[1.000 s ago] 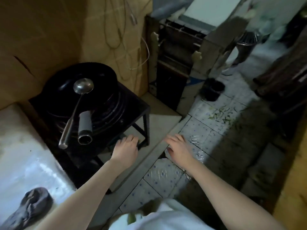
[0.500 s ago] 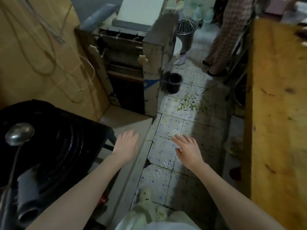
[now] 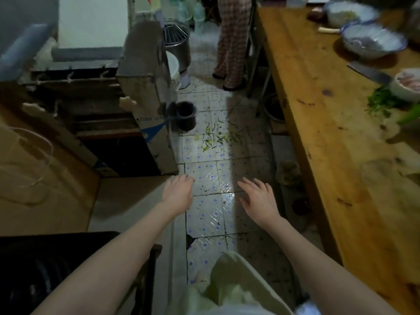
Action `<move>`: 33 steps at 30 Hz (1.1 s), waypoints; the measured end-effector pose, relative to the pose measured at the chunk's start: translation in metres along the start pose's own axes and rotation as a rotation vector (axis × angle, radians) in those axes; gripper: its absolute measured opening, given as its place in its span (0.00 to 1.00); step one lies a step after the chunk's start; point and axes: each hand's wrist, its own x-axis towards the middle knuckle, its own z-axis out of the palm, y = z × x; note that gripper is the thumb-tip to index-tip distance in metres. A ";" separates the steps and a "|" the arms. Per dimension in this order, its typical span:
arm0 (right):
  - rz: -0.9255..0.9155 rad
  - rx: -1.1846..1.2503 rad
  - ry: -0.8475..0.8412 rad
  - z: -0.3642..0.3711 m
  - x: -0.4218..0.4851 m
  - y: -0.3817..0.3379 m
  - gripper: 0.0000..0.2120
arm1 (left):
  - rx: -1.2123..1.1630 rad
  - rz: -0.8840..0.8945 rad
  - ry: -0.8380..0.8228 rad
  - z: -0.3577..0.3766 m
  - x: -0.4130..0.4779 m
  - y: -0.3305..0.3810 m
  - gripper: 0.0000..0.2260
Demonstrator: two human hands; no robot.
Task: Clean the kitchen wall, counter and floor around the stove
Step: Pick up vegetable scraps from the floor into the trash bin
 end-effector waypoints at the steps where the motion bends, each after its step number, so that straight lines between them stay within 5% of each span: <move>1: 0.003 -0.007 -0.005 -0.004 0.004 0.001 0.24 | 0.006 0.008 0.006 -0.004 0.007 0.001 0.18; 13: 0.041 0.024 -0.002 -0.032 0.142 0.048 0.24 | -0.034 0.072 0.029 -0.039 0.166 0.018 0.19; 33: 0.113 0.167 0.013 -0.057 0.375 0.099 0.21 | -0.124 -0.090 -0.070 -0.067 0.368 -0.009 0.17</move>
